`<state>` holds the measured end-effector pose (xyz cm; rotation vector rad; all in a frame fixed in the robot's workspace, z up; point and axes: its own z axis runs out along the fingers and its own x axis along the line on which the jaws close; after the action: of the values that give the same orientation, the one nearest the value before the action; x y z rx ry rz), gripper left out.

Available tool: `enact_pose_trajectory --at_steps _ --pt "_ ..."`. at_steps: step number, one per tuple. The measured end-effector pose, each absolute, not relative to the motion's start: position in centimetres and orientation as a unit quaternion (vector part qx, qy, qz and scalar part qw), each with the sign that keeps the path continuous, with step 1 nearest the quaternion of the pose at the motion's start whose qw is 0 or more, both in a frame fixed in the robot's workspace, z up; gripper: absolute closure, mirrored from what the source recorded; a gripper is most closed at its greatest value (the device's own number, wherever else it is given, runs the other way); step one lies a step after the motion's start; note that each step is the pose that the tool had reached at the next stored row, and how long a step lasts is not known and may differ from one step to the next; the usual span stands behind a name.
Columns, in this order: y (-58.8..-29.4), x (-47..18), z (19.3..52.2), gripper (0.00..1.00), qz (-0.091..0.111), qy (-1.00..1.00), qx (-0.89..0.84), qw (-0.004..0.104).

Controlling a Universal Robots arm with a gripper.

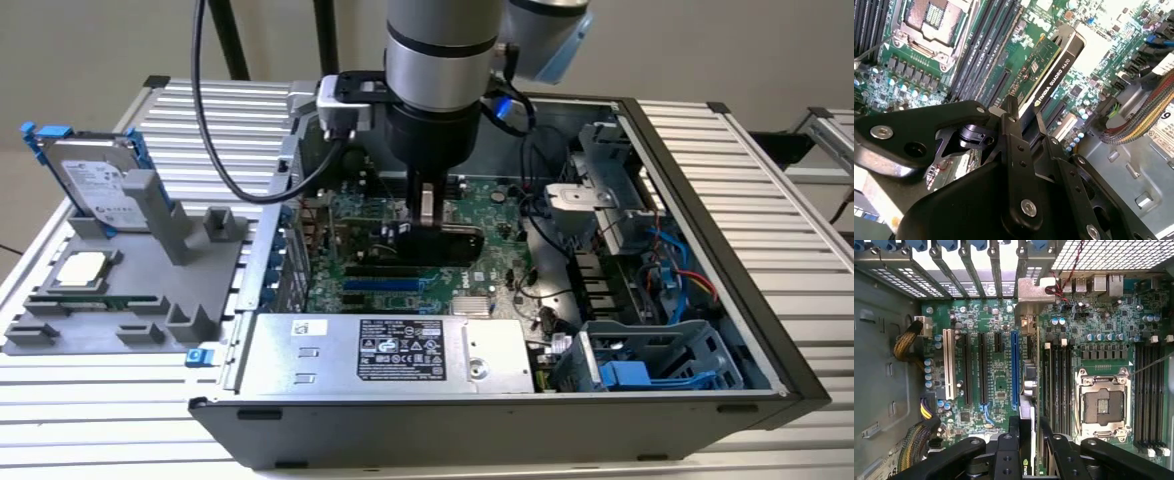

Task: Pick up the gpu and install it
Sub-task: 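Insert the gpu into the slot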

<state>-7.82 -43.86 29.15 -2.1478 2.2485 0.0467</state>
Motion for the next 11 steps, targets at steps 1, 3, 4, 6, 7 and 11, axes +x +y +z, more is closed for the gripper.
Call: enact_pose_trajectory --at_steps 1,3,4,6,7,11 --pt "-44.0 -7.9 29.1 1.0 0.015 0.723 -0.691 0.016" --pt "-44.2 -8.1 29.1 1.0 0.015 0.723 -0.691 0.016" --pt "-44.2 -8.2 29.0 1.0 0.015 0.723 -0.691 0.016" --pt "-44.3 -8.5 29.0 1.0 0.015 0.723 -0.691 0.016" --pt "-44.3 -8.6 29.0 1.0 0.015 0.723 -0.69 0.016" --pt "-44.4 -9.2 28.9 1.0 0.015 0.723 -0.69 0.016"
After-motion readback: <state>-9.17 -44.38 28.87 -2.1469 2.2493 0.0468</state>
